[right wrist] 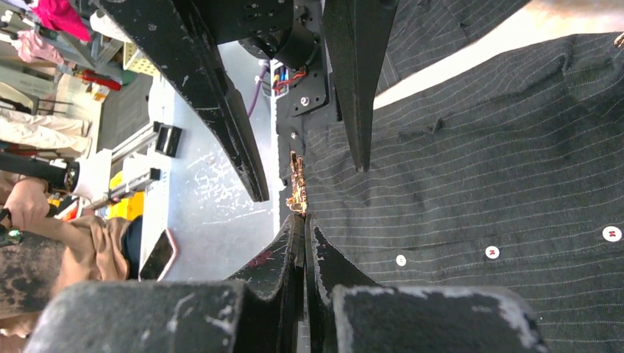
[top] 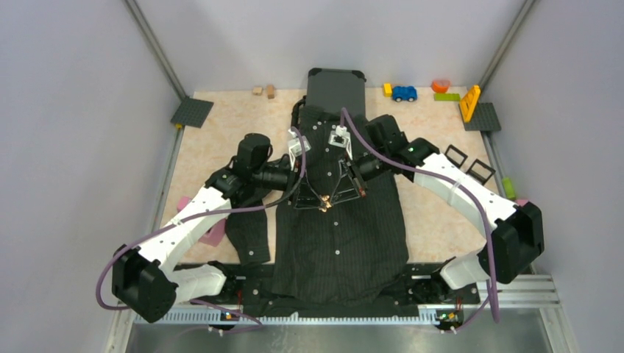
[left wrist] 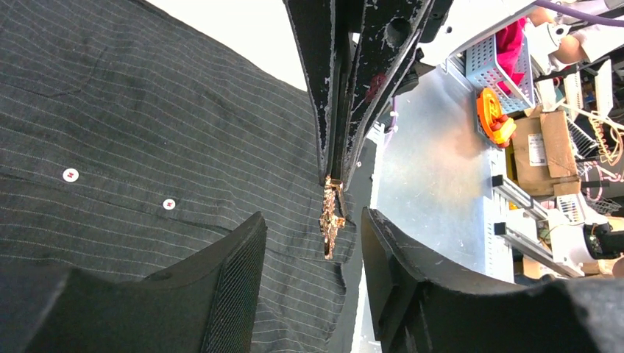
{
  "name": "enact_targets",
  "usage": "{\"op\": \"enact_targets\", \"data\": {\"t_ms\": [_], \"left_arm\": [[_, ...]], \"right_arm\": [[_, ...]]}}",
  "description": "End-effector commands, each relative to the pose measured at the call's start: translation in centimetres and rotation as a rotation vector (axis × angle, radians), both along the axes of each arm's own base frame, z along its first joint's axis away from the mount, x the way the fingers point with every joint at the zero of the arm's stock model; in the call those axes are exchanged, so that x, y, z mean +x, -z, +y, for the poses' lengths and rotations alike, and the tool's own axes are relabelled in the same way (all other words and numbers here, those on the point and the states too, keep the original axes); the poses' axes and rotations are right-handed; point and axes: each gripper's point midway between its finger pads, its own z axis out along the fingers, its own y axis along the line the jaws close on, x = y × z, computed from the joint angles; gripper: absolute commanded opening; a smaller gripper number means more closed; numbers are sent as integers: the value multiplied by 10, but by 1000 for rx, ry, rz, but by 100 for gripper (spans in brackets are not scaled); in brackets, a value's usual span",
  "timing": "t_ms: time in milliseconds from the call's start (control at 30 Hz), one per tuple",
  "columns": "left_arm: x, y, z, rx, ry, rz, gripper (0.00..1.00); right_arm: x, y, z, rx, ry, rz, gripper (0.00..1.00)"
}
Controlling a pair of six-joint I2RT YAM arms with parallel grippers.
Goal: Pin the brooch onto the clothing
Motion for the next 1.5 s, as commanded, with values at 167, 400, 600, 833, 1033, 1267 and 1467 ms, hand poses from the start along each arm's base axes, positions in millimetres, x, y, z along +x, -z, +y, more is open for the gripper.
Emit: {"op": "enact_targets", "data": {"t_ms": [167, 400, 600, 833, 1033, 1267, 1467], "left_arm": [[3, -11, 0, -7, 5, -74, 30], [2, -11, 0, -10, 13, -68, 27], [-1, -13, 0, -20, 26, -70, 0], [11, -20, 5, -13, -75, -138, 0], [36, -49, 16, -111, -258, -190, 0], [48, -72, 36, -236, -372, -200, 0], [42, -77, 37, -272, -343, -191, 0]], "right_arm": [[-1, -18, 4, 40, -44, -74, 0], [-2, -14, 4, 24, -44, -75, 0], [0, -16, 6, 30, -30, -74, 0], [24, -40, 8, 69, 183, -142, 22], [38, -80, -3, 255, 411, -248, 56], [39, -115, -17, 570, 591, -236, 60], [40, -111, -13, 664, 612, -170, 60]]}}
